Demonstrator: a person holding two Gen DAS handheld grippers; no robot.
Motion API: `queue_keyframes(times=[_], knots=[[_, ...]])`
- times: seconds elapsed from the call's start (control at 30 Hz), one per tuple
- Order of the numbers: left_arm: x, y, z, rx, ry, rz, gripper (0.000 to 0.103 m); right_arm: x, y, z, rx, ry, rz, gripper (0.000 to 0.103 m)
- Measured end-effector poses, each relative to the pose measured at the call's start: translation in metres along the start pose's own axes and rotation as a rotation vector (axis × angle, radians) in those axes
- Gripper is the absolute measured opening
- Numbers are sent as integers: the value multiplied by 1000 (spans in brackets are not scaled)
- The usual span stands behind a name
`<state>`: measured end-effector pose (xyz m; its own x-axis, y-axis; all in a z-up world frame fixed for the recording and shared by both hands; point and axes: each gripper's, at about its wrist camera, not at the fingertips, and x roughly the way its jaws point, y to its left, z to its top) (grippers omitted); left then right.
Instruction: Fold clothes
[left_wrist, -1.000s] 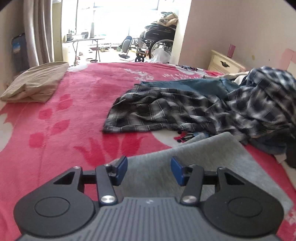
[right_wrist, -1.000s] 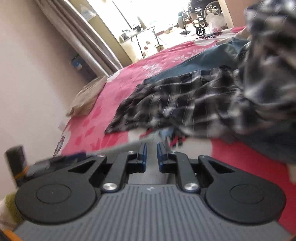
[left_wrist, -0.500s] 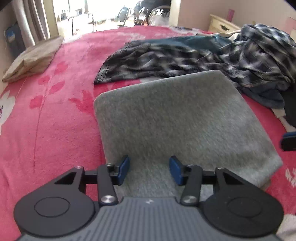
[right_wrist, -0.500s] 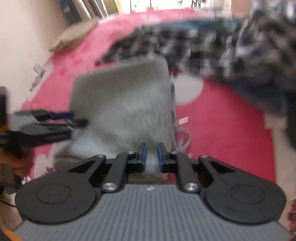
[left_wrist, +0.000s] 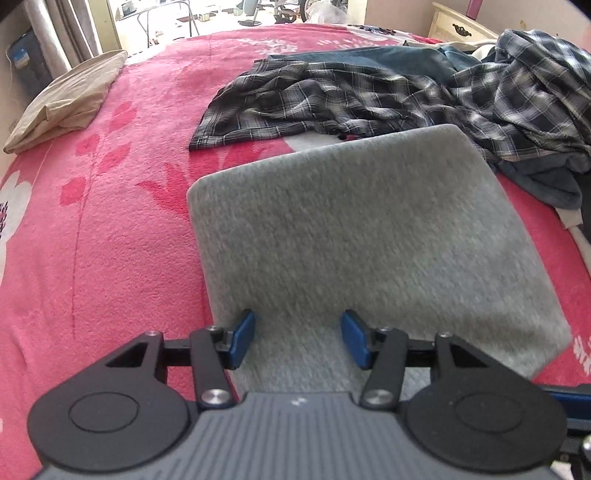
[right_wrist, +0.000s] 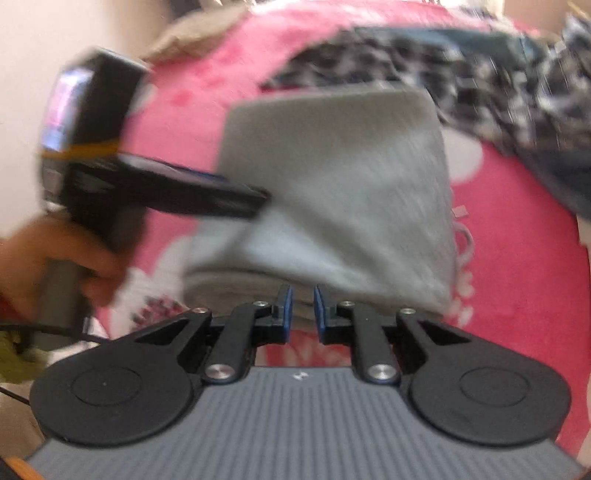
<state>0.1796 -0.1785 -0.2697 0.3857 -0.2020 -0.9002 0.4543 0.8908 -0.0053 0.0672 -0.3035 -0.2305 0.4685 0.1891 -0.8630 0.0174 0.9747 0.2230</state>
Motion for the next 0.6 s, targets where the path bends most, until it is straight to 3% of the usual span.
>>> queue_keyframes(times=[0.13, 0.23, 0.33, 0.6], knots=[[0, -1, 0, 6, 2, 4, 55, 20, 9, 21, -8, -24, 29, 12], [1, -3, -1, 16, 9, 18, 55, 62, 11, 24, -15, 65, 5, 12], [2, -5, 1, 28, 13, 27, 56, 87, 0, 26, 27, 86, 15, 11], [4, -6, 1, 36, 18, 36, 56, 97, 0, 32, 38, 73, 21, 11]])
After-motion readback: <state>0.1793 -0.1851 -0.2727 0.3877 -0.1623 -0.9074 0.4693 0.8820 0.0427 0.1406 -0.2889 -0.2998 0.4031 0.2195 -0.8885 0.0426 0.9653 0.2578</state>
